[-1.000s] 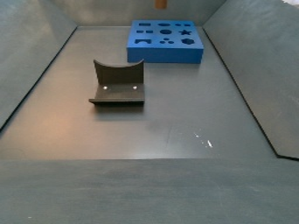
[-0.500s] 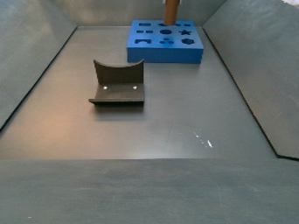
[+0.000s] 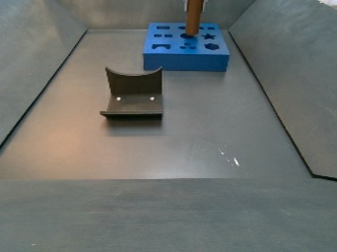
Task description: Insert the round object.
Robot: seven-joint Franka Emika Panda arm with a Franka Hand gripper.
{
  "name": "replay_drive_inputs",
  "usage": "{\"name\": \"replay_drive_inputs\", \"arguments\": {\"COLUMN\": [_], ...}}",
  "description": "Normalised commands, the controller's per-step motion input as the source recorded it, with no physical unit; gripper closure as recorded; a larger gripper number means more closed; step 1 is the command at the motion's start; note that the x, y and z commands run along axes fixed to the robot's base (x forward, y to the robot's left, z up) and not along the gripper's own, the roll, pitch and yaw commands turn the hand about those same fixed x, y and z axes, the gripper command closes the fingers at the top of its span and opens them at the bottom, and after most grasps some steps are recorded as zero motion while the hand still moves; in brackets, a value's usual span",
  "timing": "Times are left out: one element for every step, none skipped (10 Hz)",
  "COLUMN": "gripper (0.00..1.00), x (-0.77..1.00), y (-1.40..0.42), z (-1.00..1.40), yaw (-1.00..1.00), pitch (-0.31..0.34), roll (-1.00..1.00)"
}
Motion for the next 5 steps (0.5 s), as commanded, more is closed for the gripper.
{"name": "replay_drive_inputs", "arguments": {"gripper": [1.0, 1.0, 1.0, 1.0, 1.0], "x": [0.29, 0.28, 0.12, 0.0, 0.0], "y": [-0.01, -0.03, -0.05, -0.05, -0.05], "z": [-0.15, -0.25, -0.3, -0.31, -0.37], "yaw": [-0.13, -0.12, -0.09, -0.04, -0.01], "pitch": [0.036, 0.026, 0.0, 0.0, -0.007], "roll": [0.0, 0.02, 0.02, 0.01, 0.05]}}
